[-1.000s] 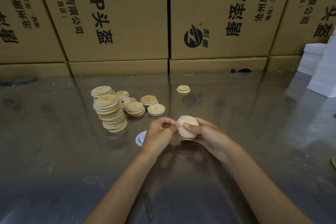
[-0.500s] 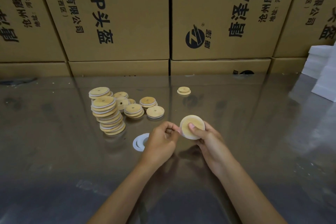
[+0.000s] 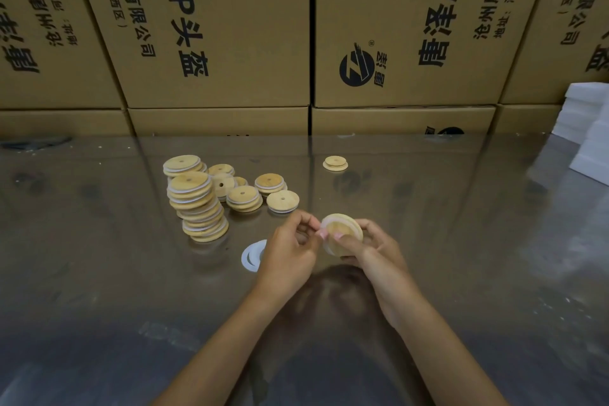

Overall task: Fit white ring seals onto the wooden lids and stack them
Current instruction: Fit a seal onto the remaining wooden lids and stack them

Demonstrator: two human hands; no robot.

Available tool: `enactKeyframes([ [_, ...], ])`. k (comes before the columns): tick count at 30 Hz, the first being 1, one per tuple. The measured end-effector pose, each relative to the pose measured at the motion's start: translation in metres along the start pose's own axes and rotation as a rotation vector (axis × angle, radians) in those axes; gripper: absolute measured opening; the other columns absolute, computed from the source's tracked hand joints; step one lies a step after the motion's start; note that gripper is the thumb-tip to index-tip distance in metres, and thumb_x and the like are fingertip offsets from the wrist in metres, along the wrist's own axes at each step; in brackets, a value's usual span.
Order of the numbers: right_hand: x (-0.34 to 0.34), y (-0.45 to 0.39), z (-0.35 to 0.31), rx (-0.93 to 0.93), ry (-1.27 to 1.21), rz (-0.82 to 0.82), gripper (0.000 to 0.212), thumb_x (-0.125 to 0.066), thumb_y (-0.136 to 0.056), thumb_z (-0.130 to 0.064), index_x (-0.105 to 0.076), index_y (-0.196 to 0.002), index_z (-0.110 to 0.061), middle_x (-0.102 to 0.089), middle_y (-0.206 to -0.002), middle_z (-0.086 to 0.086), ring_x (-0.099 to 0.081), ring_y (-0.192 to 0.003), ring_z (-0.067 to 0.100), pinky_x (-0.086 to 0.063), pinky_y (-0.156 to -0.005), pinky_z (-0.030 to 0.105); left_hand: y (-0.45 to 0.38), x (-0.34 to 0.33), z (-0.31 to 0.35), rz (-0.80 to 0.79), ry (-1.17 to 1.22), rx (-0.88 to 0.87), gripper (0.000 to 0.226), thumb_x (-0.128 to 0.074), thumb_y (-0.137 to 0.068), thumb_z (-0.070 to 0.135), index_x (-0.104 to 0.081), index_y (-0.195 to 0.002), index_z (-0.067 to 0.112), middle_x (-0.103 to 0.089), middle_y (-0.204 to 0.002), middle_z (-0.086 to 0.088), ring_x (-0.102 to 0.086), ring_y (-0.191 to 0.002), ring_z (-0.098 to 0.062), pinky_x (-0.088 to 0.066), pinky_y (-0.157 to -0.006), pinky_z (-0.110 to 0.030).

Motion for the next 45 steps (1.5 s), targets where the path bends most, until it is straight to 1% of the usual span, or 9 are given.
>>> enactKeyframes([
  [2,0.001,0.0,0.001,0.022,0.086,-0.023,0.013,-0.068,-0.092,-0.012,-0.07,-0.104,-0.008,-0.071,-0.09,0.004,-0.061,-0.076,0.006,-0.048,-0.071,0.022,-0.002,0.002,0.0,-0.001,0.02,0.001,0.01,-0.067,-0.088,0.009,-0.061,-0.083,0.016,-0.065,-0.073,0.002,-0.054,-0.062,-0.005,-0.045,-0.062,-0.018],
  [7,0.002,-0.001,0.001,0.089,0.092,-0.037,0.012,-0.065,-0.094,-0.008,-0.07,-0.105,-0.008,-0.071,-0.089,-0.001,-0.061,-0.08,0.005,-0.046,-0.072,0.019,-0.009,0.008,-0.001,-0.015,0.044,-0.002,0.016,-0.066,-0.088,0.005,-0.062,-0.078,0.017,-0.064,-0.071,0.006,-0.053,-0.065,-0.005,-0.044,-0.066,-0.015],
  [12,0.004,-0.002,0.004,0.0,0.01,-0.021,0.01,-0.063,-0.095,-0.013,-0.072,-0.1,-0.013,-0.071,-0.085,-0.003,-0.06,-0.08,0.01,-0.043,-0.074,0.03,-0.014,0.011,-0.004,-0.06,0.044,0.059,0.018,-0.065,-0.089,0.005,-0.062,-0.076,0.017,-0.062,-0.066,0.009,-0.053,-0.062,-0.002,-0.042,-0.064,-0.013],
  [16,0.008,-0.003,0.005,-0.045,-0.071,-0.035,0.017,-0.059,-0.097,-0.016,-0.07,-0.11,-0.012,-0.071,-0.095,0.002,-0.062,-0.082,0.01,-0.045,-0.07,0.024,-0.009,0.005,-0.003,-0.151,0.021,0.066,0.016,-0.065,-0.09,0.009,-0.062,-0.077,0.019,-0.06,-0.066,0.01,-0.05,-0.058,0.002,-0.041,-0.063,-0.011],
  [20,0.012,-0.006,0.005,-0.103,-0.191,-0.028,0.022,-0.055,-0.099,-0.015,-0.067,-0.117,-0.011,-0.072,-0.104,0.004,-0.064,-0.094,0.015,-0.044,-0.085,0.031,-0.003,-0.002,0.001,-0.21,0.057,0.127,0.01,-0.065,-0.091,0.013,-0.064,-0.081,0.015,-0.061,-0.071,0.004,-0.052,-0.065,-0.005,-0.042,-0.067,-0.015],
  [30,0.009,-0.004,0.003,-0.107,-0.091,-0.078,0.015,-0.061,-0.096,-0.017,-0.068,-0.109,-0.013,-0.07,-0.091,0.0,-0.061,-0.084,0.014,-0.043,-0.074,0.027,0.0,0.011,0.007,-0.169,0.319,0.338,0.006,-0.066,-0.09,0.016,-0.069,-0.086,0.013,-0.065,-0.071,0.001,-0.056,-0.066,-0.009,-0.041,-0.06,-0.024],
  [37,0.009,-0.003,0.003,-0.059,-0.041,-0.092,0.016,-0.063,-0.095,-0.017,-0.069,-0.11,-0.014,-0.071,-0.087,-0.004,-0.062,-0.077,0.009,-0.045,-0.071,0.026,0.0,0.013,0.006,-0.156,0.419,0.394,0.006,-0.068,-0.087,0.014,-0.073,-0.086,0.01,-0.066,-0.075,-0.002,-0.057,-0.065,-0.009,-0.044,-0.055,-0.023],
  [42,0.012,-0.006,0.003,-0.129,-0.178,-0.066,0.018,-0.058,-0.098,-0.019,-0.067,-0.111,-0.011,-0.074,-0.093,0.01,-0.071,-0.077,0.021,-0.049,-0.071,0.028,-0.003,0.015,0.007,-0.084,0.475,0.422,0.011,-0.063,-0.09,0.014,-0.073,-0.09,0.011,-0.07,-0.078,-0.001,-0.059,-0.067,-0.011,-0.045,-0.055,-0.022],
  [45,0.013,-0.008,0.003,-0.179,-0.262,-0.048,0.022,-0.047,-0.103,-0.022,-0.062,-0.114,-0.011,-0.074,-0.096,0.016,-0.072,-0.078,0.026,-0.052,-0.073,0.03,-0.003,0.013,0.009,-0.03,0.302,0.323,0.01,-0.065,-0.089,0.01,-0.071,-0.096,0.014,-0.07,-0.082,0.003,-0.06,-0.073,-0.007,-0.046,-0.062,-0.017],
])
Point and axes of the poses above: each hand's wrist, its own y-axis away from the middle knuckle, its own x-axis out of the back of the hand, z = x × y, the point moved 2 cm from there along -y, towards the middle knuckle
